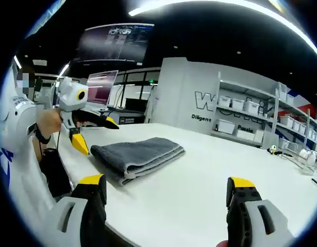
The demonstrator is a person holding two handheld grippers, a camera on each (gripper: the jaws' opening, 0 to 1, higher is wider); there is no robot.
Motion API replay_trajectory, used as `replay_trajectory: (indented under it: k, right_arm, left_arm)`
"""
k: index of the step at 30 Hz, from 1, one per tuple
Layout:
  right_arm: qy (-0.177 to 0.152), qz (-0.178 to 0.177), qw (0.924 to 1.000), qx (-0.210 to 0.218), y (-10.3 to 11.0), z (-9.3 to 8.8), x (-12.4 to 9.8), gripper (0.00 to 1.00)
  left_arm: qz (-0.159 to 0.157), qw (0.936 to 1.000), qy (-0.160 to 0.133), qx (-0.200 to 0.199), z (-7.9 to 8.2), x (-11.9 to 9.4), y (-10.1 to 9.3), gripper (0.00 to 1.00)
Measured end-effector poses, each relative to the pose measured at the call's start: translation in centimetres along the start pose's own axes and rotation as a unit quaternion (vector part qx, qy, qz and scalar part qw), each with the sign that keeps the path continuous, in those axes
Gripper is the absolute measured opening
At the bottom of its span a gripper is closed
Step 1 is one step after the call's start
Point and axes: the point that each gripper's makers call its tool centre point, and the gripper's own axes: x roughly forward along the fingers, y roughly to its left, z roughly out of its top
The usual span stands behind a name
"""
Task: Open the folded towel by lifting each exposed corner and separating the folded layers until the towel lies flat within the target outline without major curled edges
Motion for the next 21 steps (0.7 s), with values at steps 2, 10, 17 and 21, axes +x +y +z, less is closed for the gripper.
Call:
replay_trajectory:
  k: [2, 10, 17, 21]
  right_arm:
    - [0.003, -0.005, 1.0, 0.003, -0.2, -0.3, -0.3, 0.99]
    - [0.008, -0.017, 0.9998, 0.008, -0.8, -1.1, -1.1, 0.97]
    - [0.014, -0.018, 0.9996, 0.014, -1.0, -1.7, -1.0, 0.96]
    - [0.014, -0.017, 0.9997, 0.015, -0.9, -1.8, -0.9, 0.96]
  left_arm:
    - [0.003, 0.9992, 0.012, 0.037, 0.1, 1.2, -0.5, 0.68]
    - [-0.048, 0.986, 0.098, 0.126, -2.2, 4.9, -3.5, 0.32]
    - [-0.057, 0.9798, 0.125, 0.145, -3.0, 4.9, -3.7, 0.08]
    - [0.013, 0.9887, 0.077, 0.128, -0.4, 3.1, -0.3, 0.06]
